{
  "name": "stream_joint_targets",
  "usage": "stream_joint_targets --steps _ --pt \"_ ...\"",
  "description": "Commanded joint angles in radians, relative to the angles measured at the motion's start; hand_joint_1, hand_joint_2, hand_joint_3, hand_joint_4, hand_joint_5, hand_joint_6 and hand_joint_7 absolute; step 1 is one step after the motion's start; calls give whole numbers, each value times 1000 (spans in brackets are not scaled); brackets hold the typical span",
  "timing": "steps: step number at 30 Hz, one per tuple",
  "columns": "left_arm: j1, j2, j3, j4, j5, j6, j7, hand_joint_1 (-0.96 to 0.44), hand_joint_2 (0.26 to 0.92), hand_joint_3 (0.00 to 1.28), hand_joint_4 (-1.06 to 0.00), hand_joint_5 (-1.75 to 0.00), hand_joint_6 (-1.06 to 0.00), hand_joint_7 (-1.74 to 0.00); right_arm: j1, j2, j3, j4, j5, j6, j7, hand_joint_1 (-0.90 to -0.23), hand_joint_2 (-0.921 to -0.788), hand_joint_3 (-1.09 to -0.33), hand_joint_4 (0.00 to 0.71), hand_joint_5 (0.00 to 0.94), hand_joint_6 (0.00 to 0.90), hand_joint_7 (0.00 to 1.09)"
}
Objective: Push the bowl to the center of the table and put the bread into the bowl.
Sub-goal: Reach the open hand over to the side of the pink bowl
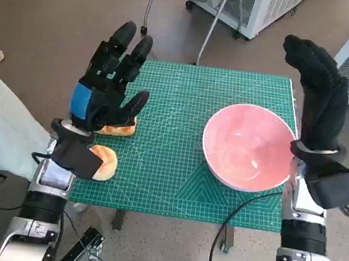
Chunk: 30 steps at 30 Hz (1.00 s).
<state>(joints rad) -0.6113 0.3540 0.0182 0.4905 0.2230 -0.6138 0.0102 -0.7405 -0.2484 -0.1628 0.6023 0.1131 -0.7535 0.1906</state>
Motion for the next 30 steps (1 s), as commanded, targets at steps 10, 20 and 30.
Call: stream_joint_targets --steps 10,20,30 --pt "14 6 11 -31 -16 -6 -6 37 694 849 -241 -2 -185 -242 137 -107 -126 167 -33 -120 -110 -596 -921 -721 336 4 43 725" --pt "24 10 17 -32 -19 -3 -11 51 689 860 -242 -1 -177 -261 244 -88 -177 312 -30 -176 -184 -537 -921 -766 333 1 43 728" --pt "14 10 17 -27 -14 7 -14 48 694 850 -242 -1 -168 -278 225 28 -188 436 92 -130 -75 -521 -921 -795 310 0 7 793"
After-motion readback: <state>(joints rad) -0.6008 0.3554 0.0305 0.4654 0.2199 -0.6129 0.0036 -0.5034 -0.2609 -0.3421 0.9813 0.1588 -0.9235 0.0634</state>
